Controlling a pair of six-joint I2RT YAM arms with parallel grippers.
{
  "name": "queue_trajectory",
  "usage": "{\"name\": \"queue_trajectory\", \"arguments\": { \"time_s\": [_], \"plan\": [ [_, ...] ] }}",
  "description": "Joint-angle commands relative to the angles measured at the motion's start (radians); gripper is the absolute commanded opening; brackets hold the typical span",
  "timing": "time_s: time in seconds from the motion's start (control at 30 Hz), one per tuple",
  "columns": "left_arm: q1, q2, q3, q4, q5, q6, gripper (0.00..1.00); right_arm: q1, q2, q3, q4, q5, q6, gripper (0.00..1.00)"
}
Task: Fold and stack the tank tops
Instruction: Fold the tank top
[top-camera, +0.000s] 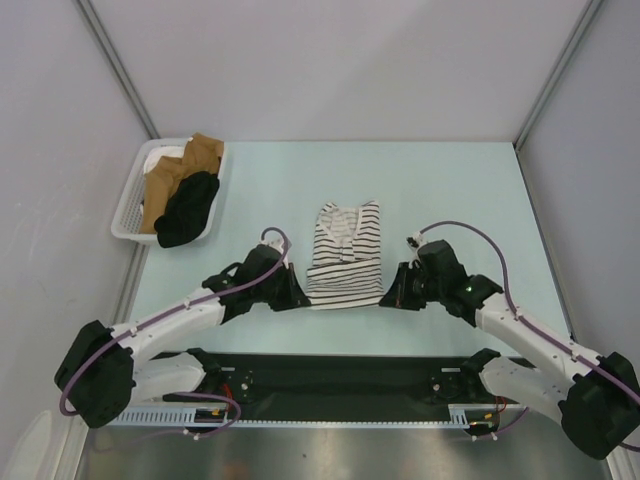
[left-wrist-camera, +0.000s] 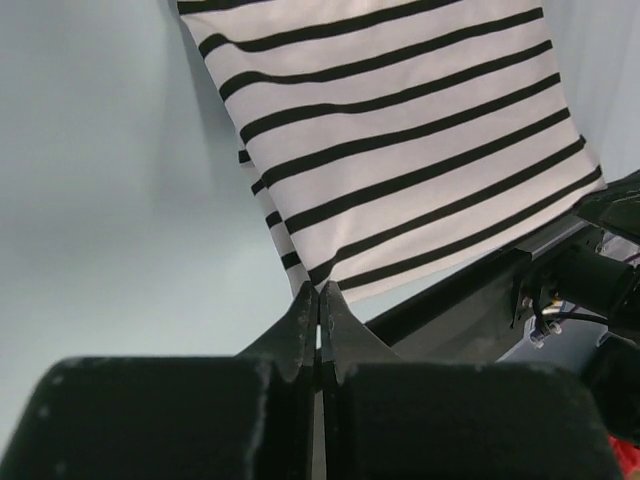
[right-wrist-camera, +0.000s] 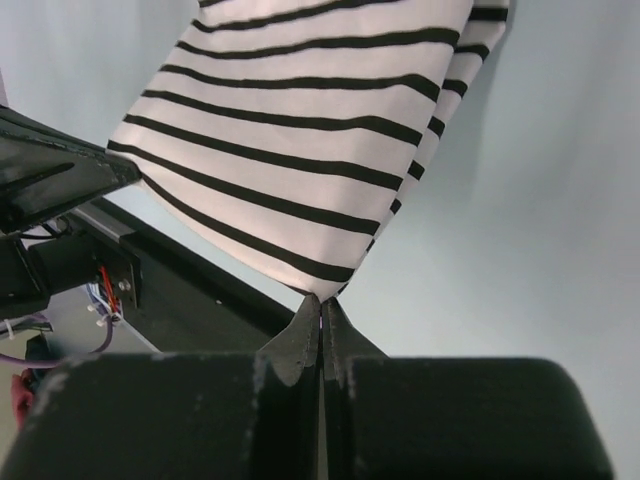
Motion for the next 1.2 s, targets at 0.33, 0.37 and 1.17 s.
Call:
{"name": "queue_trajectory", "arguments": {
  "time_s": [0.33,0.37,1.17],
  "plan": [
    [0.150,0.147,0.362,-0.213,0.027,0.161,0.01,-0.121,0.175,0.366,-0.115,0.021,-0.132,0.00],
    [0.170,0.170,0.382,-0.219,0.030,0.179,0.00,-0.147,0.195,0.395,-0.107,0.001,-0.136,0.00],
    [0.383,0.891,1.052,-0.216,0.179,0.225,0.00,-0.394,0.865,0.893,0.063,-0.166,-0.133,0.00]
  ]
}}
